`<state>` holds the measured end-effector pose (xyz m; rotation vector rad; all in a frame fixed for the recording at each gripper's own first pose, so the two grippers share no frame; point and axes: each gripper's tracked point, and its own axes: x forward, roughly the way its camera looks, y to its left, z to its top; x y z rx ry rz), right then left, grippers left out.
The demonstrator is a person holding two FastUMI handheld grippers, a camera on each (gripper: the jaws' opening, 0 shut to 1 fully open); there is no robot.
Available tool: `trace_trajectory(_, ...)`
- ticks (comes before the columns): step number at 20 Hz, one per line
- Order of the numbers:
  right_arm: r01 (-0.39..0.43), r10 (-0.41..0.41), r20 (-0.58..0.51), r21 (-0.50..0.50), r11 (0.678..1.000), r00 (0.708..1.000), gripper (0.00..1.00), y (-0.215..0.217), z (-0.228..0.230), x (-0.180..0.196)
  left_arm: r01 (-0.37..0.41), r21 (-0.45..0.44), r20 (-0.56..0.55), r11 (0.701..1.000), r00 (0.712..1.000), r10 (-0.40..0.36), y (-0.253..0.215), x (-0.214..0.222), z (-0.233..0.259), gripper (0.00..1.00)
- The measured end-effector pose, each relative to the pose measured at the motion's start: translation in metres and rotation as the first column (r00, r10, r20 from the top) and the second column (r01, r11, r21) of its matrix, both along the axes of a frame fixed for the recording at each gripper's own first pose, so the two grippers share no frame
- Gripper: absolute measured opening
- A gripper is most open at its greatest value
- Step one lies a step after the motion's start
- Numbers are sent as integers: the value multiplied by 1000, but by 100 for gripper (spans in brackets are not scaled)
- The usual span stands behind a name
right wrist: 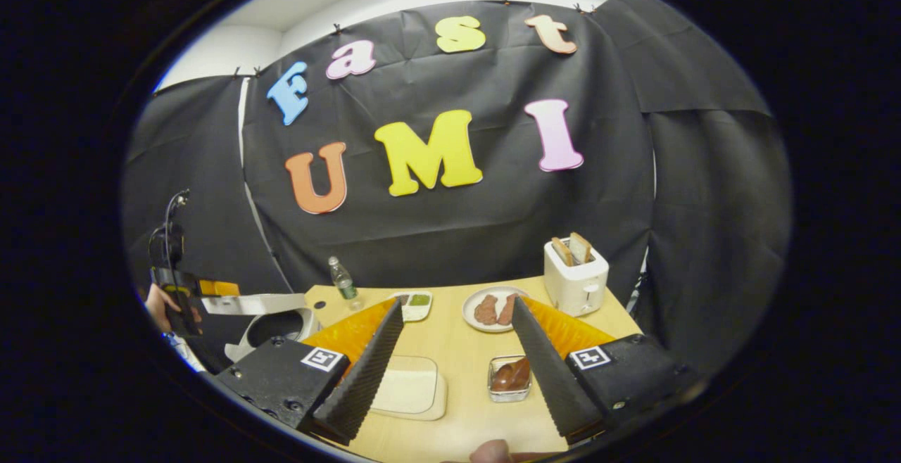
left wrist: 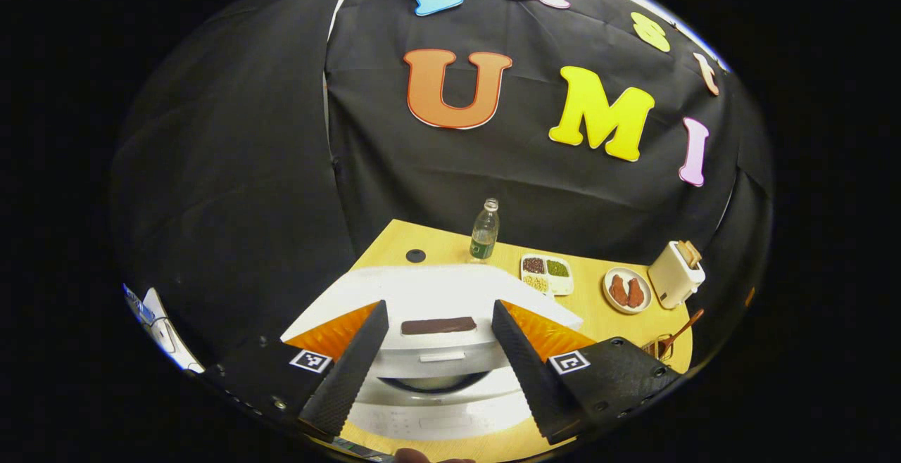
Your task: Close the left gripper, press the button to open the rice cooker; take a wooden spoon from the chopstick holder with the right hand, scoop a spoonful of rice and pour it into the rice cooker, then put the wooden spoon back into the chopstick holder.
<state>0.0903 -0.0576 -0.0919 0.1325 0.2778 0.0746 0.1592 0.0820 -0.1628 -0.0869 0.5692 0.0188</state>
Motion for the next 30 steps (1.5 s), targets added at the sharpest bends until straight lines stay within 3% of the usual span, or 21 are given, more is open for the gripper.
trace_trajectory(8,-50,49,-28,-15,999,998,100,23,-6,-3,16,11,-81,1000,997,-15,-8,-39,-53,96)
trace_trajectory(18,-81,79,-47,-34,996,996,100,47,-10,-9,-10,6,-172,1000,985,11,-10,-54,-99,96)
trace_trajectory(24,-94,94,-74,7,996,993,100,61,-21,-9,-7,8,-173,1000,985,8,-7,-49,-103,100)
trace_trajectory(25,-99,100,-82,7,995,992,96,63,-24,-10,-2,11,-174,1000,985,4,-7,-49,-104,98)
trace_trajectory(27,-105,105,-82,3,994,991,100,65,-25,-12,-14,1,-154,1000,988,14,-6,-48,-100,98)
trace_trajectory(30,-116,116,-77,9,993,990,100,66,-21,-13,0,50,-102,999,995,5,-5,-46,-96,96)
